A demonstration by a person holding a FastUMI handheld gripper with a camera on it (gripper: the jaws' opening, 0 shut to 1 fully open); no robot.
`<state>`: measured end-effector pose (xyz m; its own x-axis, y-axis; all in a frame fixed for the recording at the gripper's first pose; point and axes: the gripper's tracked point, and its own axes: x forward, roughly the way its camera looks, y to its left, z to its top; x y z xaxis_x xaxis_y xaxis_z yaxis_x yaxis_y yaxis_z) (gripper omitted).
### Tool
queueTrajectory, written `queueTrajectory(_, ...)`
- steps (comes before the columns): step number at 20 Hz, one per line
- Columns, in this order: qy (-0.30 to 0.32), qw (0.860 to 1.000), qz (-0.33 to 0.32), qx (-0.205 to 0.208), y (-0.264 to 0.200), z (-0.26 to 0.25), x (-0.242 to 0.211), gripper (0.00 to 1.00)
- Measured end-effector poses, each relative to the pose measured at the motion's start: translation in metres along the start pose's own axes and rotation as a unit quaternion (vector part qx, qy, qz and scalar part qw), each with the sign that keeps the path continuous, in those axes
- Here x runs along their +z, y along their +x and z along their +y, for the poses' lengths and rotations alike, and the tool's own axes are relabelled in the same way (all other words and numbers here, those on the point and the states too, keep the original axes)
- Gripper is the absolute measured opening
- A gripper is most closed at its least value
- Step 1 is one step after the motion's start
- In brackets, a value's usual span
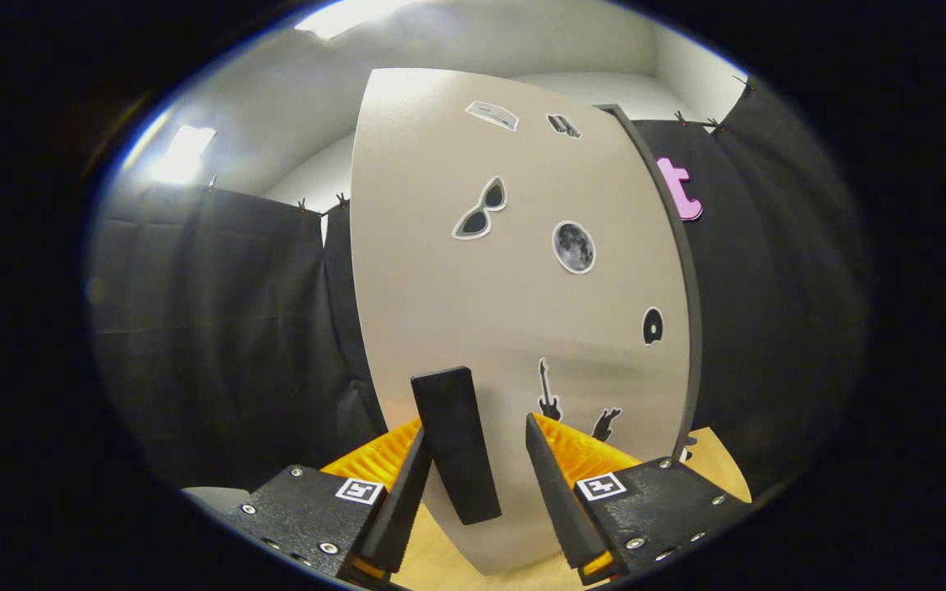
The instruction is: Open the shoe cabinet door, grab the shoes and put them into the shoe cabinet, then close the shoe cabinet door.
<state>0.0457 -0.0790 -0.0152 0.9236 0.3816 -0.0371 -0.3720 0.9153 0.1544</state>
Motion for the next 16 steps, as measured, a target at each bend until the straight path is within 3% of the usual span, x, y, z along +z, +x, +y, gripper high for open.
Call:
queueTrajectory(8,-0.088,0.995,0.002,-0.037,0.02,0.006,0.003,0.72)
queueTrajectory(16,-0.082,0.995,0.002,-0.056,0.047,0.007,0.0,0.73)
